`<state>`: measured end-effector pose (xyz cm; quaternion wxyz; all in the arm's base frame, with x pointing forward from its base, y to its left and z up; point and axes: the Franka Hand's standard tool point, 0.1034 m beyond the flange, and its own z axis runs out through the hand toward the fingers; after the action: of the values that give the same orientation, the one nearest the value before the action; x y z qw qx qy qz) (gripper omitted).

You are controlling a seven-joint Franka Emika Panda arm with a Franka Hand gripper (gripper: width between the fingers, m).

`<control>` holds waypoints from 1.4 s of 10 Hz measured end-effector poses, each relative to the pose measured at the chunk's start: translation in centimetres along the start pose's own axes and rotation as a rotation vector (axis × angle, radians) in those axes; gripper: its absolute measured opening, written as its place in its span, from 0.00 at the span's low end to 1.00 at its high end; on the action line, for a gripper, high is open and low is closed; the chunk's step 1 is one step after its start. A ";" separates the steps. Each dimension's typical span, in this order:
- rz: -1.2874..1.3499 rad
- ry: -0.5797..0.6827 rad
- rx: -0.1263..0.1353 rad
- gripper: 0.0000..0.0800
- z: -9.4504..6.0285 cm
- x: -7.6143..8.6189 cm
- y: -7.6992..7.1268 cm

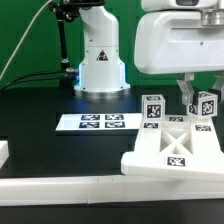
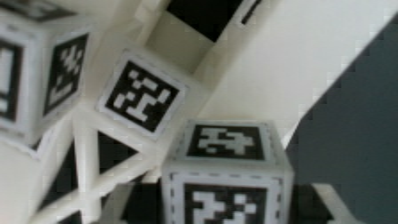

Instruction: Assemble chair

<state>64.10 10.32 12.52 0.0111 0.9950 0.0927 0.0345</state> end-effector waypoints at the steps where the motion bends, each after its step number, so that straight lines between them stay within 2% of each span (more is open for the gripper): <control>1: 0.102 -0.001 0.000 0.36 0.0 0.0 0.0; 3: 0.328 -0.004 0.001 0.36 0.0 -0.1 0.0; 5: 0.578 -0.009 0.000 0.36 0.1 -0.2 -0.7; 6: 0.716 -0.011 0.006 0.36 0.1 -0.1 -1.0; 8: 0.979 -0.023 0.038 0.36 0.1 0.0 -1.4; 10: 0.968 -0.022 0.038 0.36 0.1 -0.1 -1.4; 11: 0.923 -0.022 0.035 0.55 0.1 -0.1 -1.4; 12: 0.841 -0.031 0.018 0.71 0.0 -0.2 -1.4; 13: 0.680 -0.039 0.011 0.71 -0.3 0.0 -1.4; 14: 0.515 -0.037 0.013 0.79 -0.2 0.0 -1.8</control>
Offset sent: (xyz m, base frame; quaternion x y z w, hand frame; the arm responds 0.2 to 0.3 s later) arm -0.0050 0.0034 -0.0024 -0.0147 -0.0302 0.2423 0.9696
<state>63.76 12.13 12.70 -0.0029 0.9864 -0.1635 0.0172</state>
